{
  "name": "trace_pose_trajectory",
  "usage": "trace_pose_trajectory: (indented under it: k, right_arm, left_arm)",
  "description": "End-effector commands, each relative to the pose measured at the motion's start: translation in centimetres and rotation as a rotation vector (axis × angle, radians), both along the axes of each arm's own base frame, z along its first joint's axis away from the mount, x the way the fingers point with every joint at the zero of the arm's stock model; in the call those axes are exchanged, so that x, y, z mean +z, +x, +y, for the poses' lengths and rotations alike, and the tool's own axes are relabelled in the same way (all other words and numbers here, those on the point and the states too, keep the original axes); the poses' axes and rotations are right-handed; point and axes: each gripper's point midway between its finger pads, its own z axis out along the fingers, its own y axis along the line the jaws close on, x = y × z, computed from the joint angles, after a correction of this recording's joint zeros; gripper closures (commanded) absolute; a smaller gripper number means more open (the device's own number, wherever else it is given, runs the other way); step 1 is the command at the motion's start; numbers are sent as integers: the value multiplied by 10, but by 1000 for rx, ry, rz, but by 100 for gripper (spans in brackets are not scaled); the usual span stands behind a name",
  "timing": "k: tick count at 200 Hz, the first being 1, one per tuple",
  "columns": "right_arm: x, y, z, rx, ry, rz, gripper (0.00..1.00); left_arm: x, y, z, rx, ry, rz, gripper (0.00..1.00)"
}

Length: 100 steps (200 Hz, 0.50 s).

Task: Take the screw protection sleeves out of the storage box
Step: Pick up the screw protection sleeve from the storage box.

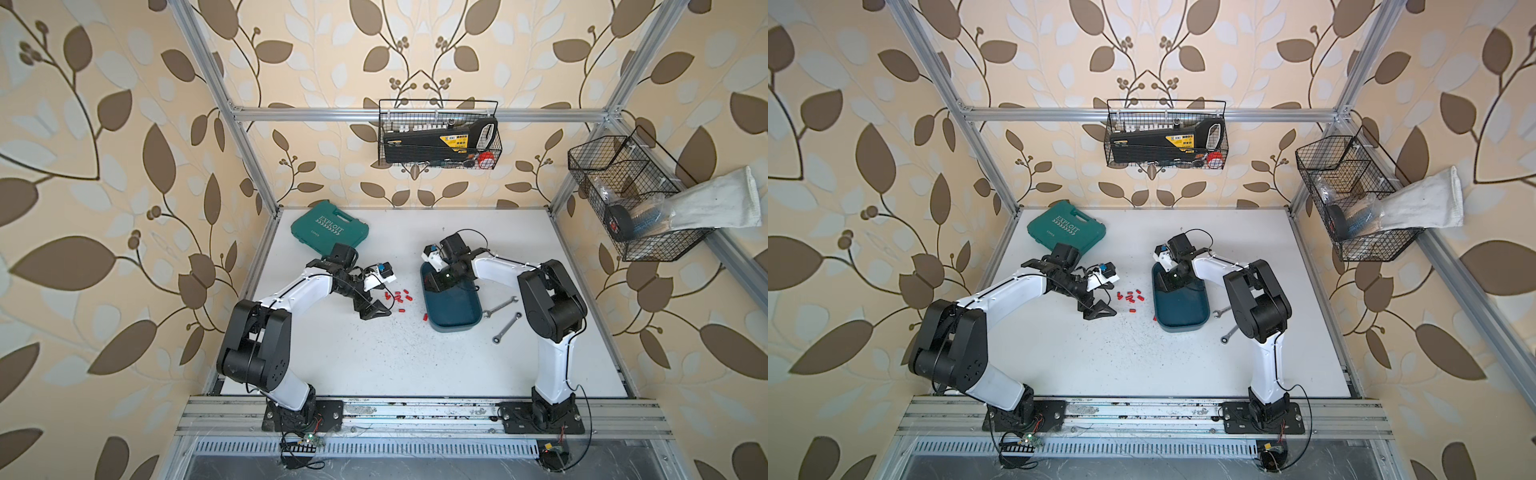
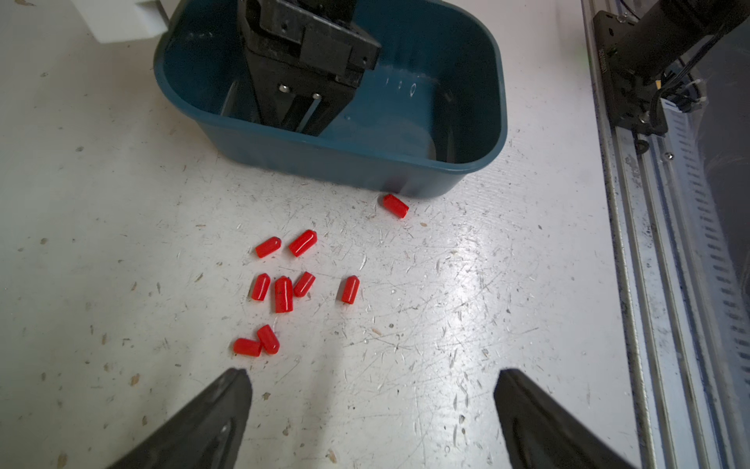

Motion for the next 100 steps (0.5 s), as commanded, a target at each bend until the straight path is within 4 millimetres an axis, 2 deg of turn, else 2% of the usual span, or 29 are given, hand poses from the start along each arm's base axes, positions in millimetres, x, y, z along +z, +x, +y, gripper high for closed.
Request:
trace_pose_trajectory:
  k: [1,35,61,78,100]
  right_arm:
    - [-27,-6,-9,-23,-84,49,76]
    - [-31,-4,-16,-35,-115,34,83]
    - [-28,-3,-17,-34,-113,22,94]
    - [-20,-2,-17,-28,-106,6,100]
    - [-4,1,-21,-21,-88,-25,100]
  left_arm:
    - [20,1,-3,-22,-22,-50,1]
    - [18,0,-3,-21,-19,-46,1]
    - [18,0,-2,-21,-18,-52,1]
    - [18,0,-1,-20,-13,-53,1]
    - [18,0,-1,-20,-11,-57,1]
